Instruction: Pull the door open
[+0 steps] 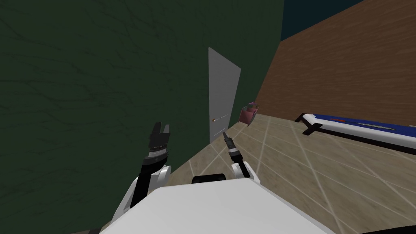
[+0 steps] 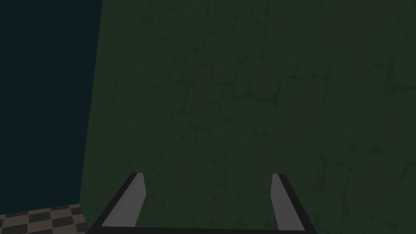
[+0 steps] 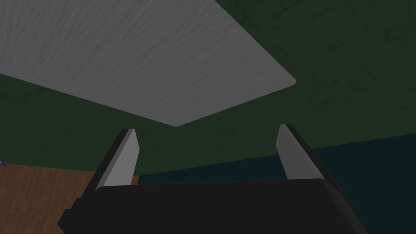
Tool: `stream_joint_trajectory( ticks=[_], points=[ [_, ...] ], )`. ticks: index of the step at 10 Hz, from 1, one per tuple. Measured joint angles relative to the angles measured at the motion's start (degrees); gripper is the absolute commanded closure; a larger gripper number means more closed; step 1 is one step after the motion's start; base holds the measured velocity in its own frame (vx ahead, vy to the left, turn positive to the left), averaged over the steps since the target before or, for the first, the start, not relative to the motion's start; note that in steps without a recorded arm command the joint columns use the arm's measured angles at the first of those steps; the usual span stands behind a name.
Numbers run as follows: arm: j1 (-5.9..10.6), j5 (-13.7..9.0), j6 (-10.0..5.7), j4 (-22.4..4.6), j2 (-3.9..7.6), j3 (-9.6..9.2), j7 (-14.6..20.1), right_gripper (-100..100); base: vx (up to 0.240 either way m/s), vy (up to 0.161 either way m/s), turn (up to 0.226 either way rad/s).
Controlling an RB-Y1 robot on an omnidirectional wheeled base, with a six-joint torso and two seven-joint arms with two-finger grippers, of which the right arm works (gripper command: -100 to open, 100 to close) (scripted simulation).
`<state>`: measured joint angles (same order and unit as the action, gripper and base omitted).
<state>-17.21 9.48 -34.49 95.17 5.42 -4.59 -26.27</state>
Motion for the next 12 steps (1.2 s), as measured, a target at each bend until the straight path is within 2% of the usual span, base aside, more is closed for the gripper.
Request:
stream_joint_trajectory(
  ticks=[12],
  points=[
    [6.81, 2.66, -4.72, -16.60, 1.87, -0.87, -12.28, -100, 0.091, -0.058, 0.048]
  ],
)
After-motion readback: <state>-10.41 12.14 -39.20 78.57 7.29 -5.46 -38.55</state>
